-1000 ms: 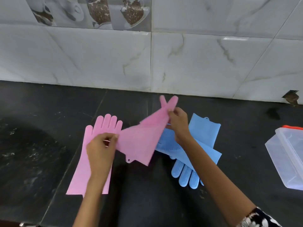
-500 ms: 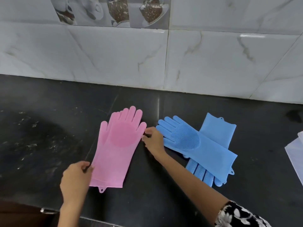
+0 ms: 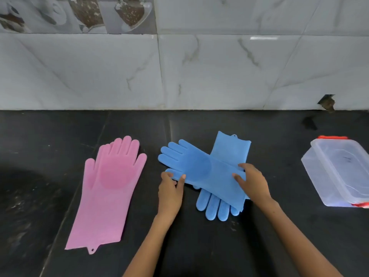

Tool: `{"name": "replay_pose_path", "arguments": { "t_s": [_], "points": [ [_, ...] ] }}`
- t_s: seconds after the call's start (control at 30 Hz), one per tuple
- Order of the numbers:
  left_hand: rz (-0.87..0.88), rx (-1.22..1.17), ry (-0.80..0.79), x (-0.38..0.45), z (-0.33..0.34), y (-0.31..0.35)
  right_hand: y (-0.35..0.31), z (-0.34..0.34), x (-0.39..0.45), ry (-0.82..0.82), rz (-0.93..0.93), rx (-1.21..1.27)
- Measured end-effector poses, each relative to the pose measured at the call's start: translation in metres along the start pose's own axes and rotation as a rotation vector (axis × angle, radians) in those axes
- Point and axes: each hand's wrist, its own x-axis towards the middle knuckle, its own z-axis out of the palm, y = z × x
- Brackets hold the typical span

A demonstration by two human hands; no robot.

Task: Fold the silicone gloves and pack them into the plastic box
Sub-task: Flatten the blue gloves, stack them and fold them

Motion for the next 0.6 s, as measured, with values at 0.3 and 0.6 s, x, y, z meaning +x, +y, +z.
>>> {"name": "replay_pose_path", "arguments": {
  "t_s": [0.3, 0.6],
  "points": [
    [-0.163, -0.282, 0.228, 0.021, 0.035, 0.013, 0.005, 0.004, 0.000, 0.047, 0.031, 0.085],
    [-0.109, -0.289, 0.342, 0.026, 0.038, 0.017, -0.009, 0.018, 0.010, 0.113, 0.059, 0.280]
  ]
}}
